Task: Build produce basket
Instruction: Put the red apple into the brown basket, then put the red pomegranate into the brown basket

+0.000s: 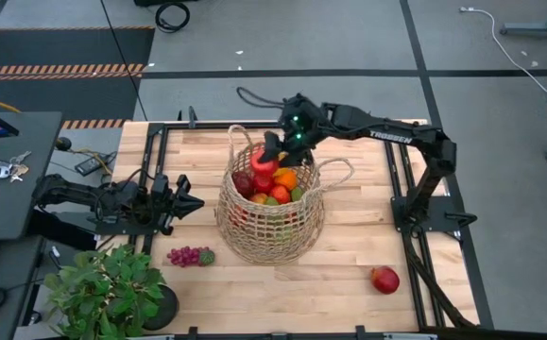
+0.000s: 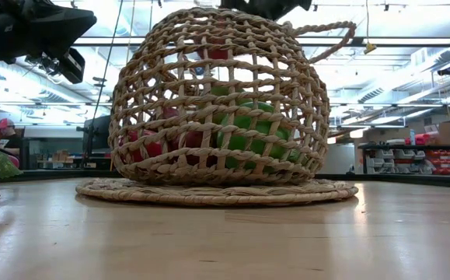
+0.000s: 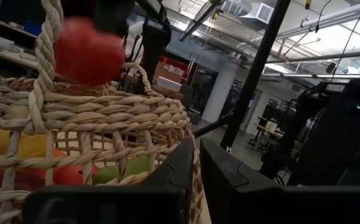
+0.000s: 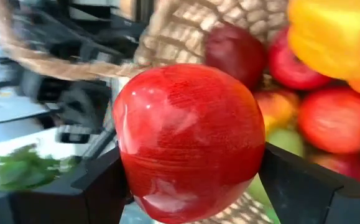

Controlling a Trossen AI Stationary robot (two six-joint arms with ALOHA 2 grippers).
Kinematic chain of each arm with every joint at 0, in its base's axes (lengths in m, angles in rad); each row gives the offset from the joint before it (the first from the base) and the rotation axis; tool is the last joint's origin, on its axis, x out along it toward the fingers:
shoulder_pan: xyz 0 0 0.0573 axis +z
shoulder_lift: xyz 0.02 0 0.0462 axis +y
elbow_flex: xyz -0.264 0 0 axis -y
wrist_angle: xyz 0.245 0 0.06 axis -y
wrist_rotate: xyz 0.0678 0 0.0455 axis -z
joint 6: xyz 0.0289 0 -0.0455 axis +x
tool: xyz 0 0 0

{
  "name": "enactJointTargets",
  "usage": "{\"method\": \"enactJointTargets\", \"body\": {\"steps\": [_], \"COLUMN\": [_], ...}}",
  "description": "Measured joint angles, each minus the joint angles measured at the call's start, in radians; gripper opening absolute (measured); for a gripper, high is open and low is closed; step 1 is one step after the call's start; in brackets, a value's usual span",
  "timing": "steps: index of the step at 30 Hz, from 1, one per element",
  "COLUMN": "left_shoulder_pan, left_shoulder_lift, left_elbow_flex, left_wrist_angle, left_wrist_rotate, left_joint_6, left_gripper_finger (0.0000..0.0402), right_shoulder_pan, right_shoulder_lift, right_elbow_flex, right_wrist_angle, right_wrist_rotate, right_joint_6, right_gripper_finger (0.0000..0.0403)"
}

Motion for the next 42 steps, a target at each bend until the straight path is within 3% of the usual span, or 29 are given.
{"method": "enactJointTargets", "body": {"steps": [9, 17, 21, 25, 29, 38, 42], "left_shoulder_pan": [0.0, 0.0, 0.0, 0.0, 0.0, 0.0, 0.0], "left_shoulder_lift": [0.0, 0.0, 0.0, 0.0, 0.0, 0.0, 0.0], "left_elbow_flex": [0.0, 0.0, 0.0, 0.0, 0.0, 0.0, 0.0], "left_wrist_angle": [0.001, 0.0, 0.0, 0.0, 0.0, 0.0, 0.0], "left_wrist_rotate": [0.0, 0.0, 0.0, 0.0, 0.0, 0.0, 0.0], "left_joint_6": [0.0, 0.0, 0.0, 0.0, 0.0, 0.0, 0.0], "left_gripper_finger": [0.003, 0.0034, 0.0028, 0.0031, 0.0036, 0.0028, 0.0033], "right_shoulder_pan": [0.059, 0.074, 0.065, 0.035, 0.001, -0.01, 0.063], "right_shoulder_lift": [0.158, 0.212, 0.212, 0.212, 0.21, 0.118, 0.029], "right_elbow_flex": [0.0, 0.0, 0.0, 0.0, 0.031, 0.168, 0.171], "right_wrist_angle": [0.019, -0.029, -0.024, -0.025, -0.034, -0.254, -0.278], "right_wrist_rotate": [-0.016, -0.01, -0.007, -0.072, -0.142, 0.009, 0.027], "right_joint_6": [-0.141, -0.391, -0.44, -0.45, -0.434, -0.578, -0.722], "right_gripper_finger": [0.0323, 0.0326, 0.0349, 0.0388, 0.0389, 0.0378, 0.0375]}}
